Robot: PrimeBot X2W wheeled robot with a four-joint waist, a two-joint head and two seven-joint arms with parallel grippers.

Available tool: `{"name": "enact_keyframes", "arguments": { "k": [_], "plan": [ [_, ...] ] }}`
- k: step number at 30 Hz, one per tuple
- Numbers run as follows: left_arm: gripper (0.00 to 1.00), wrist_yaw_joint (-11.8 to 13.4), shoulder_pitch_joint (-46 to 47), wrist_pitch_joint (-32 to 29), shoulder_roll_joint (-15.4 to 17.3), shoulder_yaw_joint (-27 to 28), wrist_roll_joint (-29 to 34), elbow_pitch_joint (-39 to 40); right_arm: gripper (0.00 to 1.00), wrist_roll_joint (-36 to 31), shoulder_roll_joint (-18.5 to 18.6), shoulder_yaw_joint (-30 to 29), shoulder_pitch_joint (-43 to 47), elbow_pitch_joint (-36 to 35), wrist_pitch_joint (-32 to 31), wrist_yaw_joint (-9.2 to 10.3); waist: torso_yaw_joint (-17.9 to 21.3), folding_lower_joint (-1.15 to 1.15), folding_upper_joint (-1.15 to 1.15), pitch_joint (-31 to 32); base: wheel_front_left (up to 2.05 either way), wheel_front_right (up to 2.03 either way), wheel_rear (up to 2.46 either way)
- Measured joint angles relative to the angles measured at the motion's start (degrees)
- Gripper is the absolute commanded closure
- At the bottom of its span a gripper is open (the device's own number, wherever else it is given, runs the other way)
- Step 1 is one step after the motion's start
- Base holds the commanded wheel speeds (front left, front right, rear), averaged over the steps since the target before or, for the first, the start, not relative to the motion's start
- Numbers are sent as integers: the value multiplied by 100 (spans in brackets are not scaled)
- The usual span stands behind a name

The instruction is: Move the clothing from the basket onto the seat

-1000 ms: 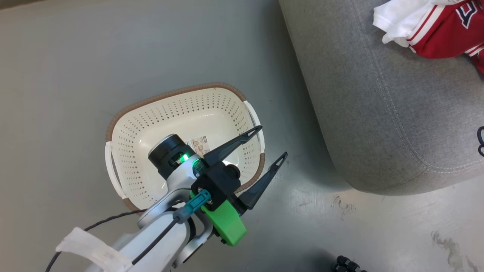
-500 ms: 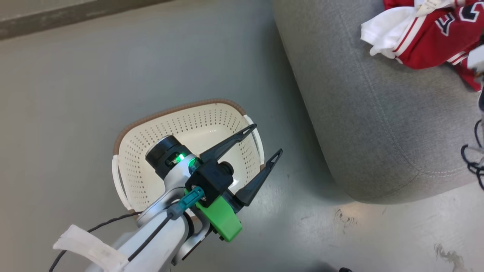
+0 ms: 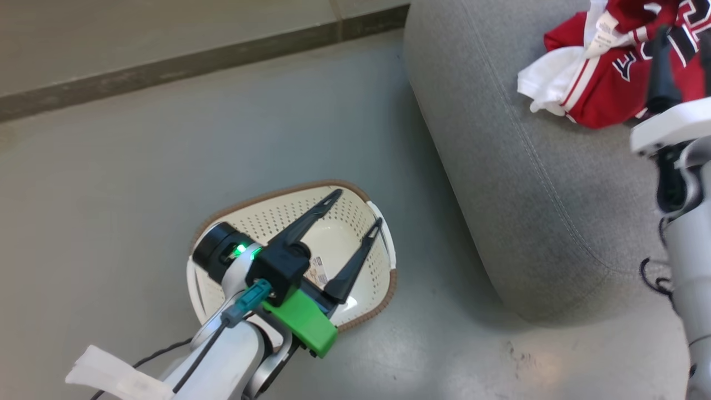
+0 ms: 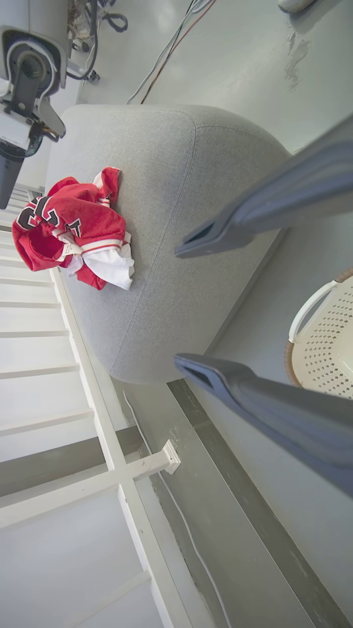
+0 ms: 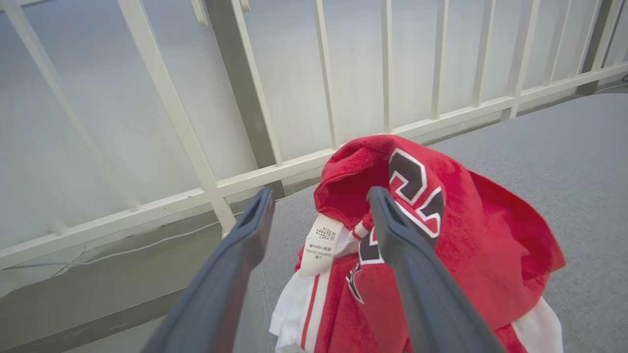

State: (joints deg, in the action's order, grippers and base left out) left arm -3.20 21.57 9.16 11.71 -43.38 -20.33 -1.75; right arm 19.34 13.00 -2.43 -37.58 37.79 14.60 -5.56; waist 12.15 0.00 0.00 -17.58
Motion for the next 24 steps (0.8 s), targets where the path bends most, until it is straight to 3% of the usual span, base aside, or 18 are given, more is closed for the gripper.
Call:
{"name": "enact_keyframes", "arguments": {
  "k": [17, 24],
  "plan": [
    [0, 734, -458, 176, -22, 744, -326, -185, 0, -405, -509, 703, 942, -1276, 0, -97, -547, 0, 0, 469, 0, 0, 0],
    [0, 836, -664, 258, 13, 1113, -401, -331, 0, -582, -626, 1043, 1315, -1572, 0, -98, -699, 0, 0, 612, 0, 0, 0]
  ]
}}
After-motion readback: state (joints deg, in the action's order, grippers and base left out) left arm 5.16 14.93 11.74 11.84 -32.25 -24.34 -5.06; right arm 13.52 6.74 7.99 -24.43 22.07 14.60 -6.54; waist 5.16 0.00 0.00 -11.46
